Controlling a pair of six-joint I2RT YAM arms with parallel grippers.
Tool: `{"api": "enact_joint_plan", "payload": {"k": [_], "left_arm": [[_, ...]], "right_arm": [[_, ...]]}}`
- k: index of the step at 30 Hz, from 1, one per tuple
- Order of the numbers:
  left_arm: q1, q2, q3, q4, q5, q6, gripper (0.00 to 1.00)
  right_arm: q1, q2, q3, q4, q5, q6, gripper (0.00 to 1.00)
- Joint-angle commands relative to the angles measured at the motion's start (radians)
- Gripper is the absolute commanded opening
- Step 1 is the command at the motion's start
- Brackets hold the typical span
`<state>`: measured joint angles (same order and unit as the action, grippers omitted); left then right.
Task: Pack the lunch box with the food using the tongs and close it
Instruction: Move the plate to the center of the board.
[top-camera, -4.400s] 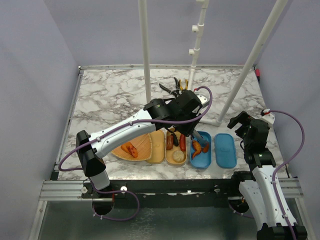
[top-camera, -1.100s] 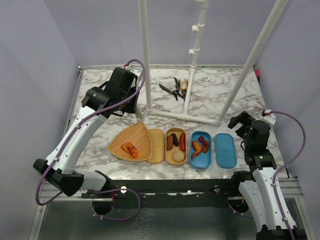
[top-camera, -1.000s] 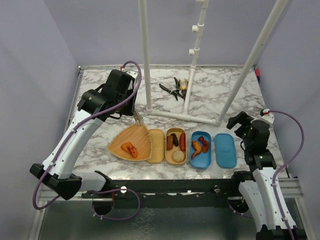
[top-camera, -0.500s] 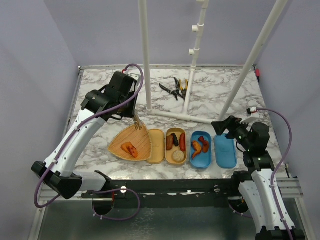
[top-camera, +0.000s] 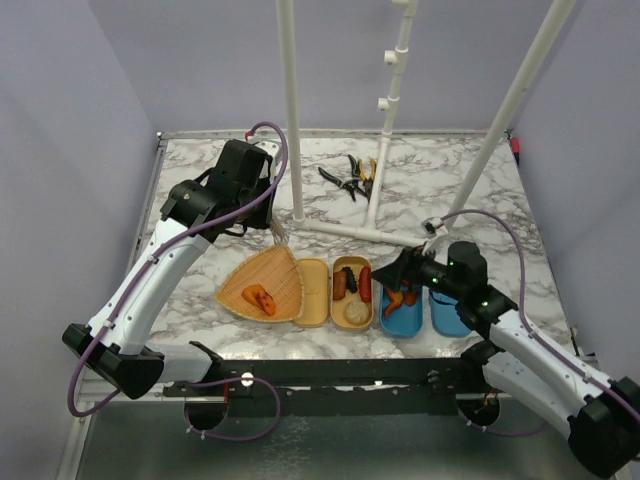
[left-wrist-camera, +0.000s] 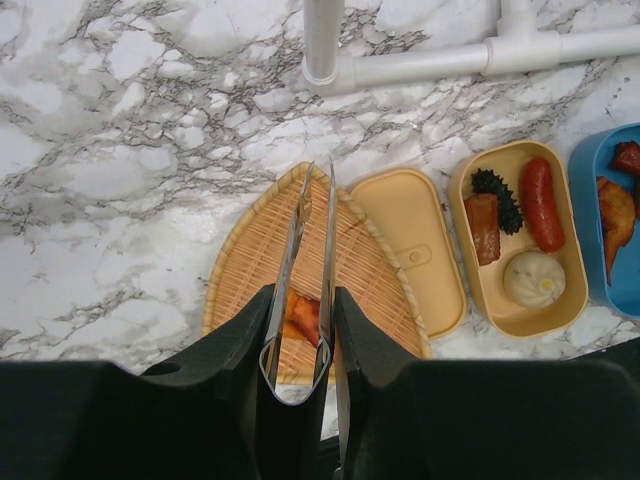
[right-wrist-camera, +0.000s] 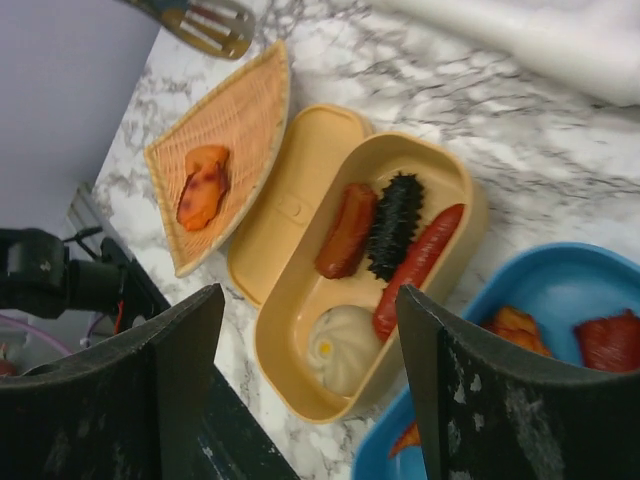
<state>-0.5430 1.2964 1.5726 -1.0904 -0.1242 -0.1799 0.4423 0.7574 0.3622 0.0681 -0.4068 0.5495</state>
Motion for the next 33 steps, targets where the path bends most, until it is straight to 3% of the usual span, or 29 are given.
{"api": "enact_joint_plan", "payload": {"k": [1, 6, 15, 25, 33], "left_arm": [[0.008, -0.012, 0.011, 0.029, 0.0, 0.015, 0.27], [0.007, -0.036, -0.002, 0.023, -0.034, 0.004, 0.27], [0.008, -0.051, -0.024, 0.028, -0.067, 0.002, 0.27], [0.007, -0.049, -0.032, 0.027, -0.066, 0.02, 0.27], [0.008, -0.046, -0.027, 0.02, -0.071, 0.031, 0.27]], "right_arm": [[0.188, 0.172, 0.097, 0.136, 0.232, 0.016, 0.73], [0.305, 0.385, 0.209, 0.217, 0.254, 0.072, 0.73], [0.438, 0.717, 0.412, 0.179, 0.247, 0.159, 0.7], [0.502, 0.897, 0.503, 0.076, 0.323, 0.23, 0.63], [0.504, 0.976, 0.532, 0.125, 0.253, 0.269, 0.6]]}}
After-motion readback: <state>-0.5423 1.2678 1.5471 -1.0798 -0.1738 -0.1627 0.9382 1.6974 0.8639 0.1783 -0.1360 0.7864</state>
